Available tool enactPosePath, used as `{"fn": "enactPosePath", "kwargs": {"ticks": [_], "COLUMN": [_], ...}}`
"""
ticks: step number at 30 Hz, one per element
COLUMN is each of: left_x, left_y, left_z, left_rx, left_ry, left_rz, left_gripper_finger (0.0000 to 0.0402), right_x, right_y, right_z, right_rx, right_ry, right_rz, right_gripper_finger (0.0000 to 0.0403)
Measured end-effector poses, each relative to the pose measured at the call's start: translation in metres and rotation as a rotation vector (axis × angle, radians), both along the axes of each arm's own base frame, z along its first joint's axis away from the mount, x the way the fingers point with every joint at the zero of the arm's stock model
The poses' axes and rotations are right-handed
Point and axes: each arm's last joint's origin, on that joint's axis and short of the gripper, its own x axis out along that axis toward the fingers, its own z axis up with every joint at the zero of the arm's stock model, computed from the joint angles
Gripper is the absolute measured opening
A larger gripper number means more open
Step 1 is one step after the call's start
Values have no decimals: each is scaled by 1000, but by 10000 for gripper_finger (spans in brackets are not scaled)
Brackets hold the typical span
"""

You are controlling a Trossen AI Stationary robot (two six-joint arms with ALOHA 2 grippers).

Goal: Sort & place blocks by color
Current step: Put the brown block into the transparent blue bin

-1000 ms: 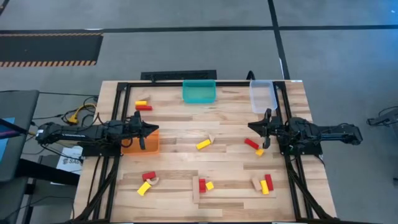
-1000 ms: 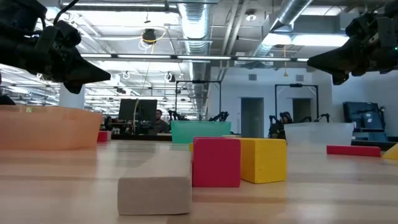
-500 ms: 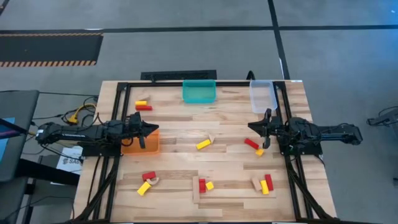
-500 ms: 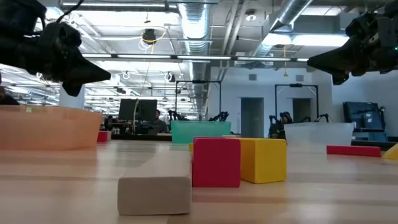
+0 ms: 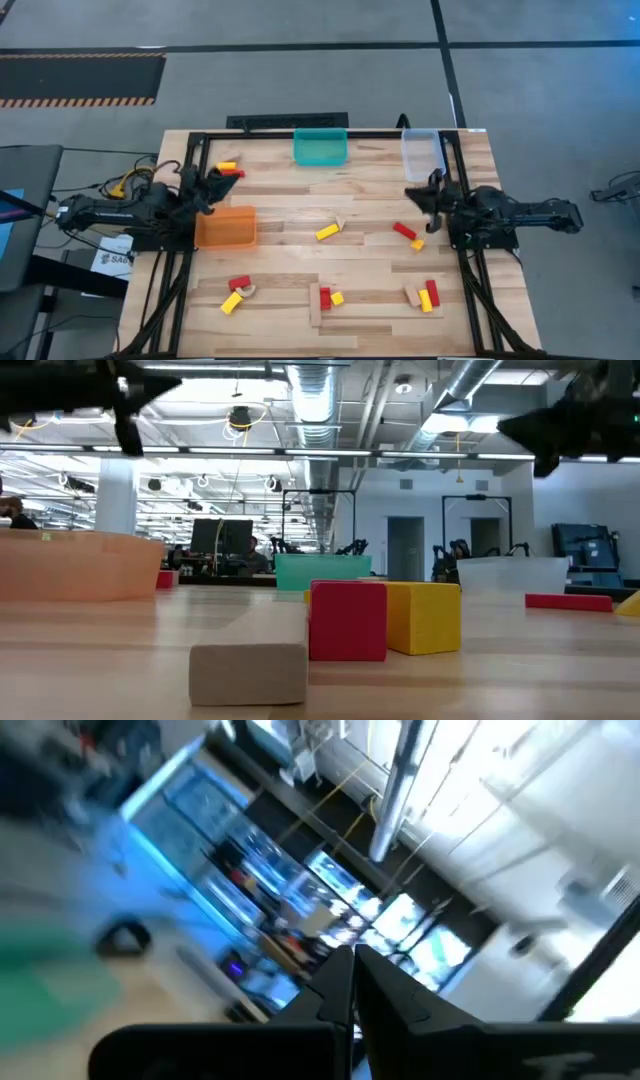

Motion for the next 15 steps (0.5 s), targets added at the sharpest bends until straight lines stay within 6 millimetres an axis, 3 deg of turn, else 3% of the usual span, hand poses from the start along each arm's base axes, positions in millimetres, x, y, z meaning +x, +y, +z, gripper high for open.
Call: {"fn": "enactPosePath", "kwargs": {"ticks": [3,6,10,15], "left_x": [11,29,51,66], "left_y": [0,2,8,18], "left_z": [26,44,57,62], "left_rx": [168,309,444,521], "left_ry": [122,286,506,711], "left_rz": [65,136,209,219], "left_gripper_finger": [0,0,1,29], "right_x": [-4,-4,6,40], "right_y": [-3,-3,-3,-3], "right_z": [17,35,62,86], "right_rx": [2,12,12,15], "right_ry": [-107,-98,61,304], "right_rz": [-42,-44,-21,-5], "right_gripper_finger": [61,61,61,61]}}
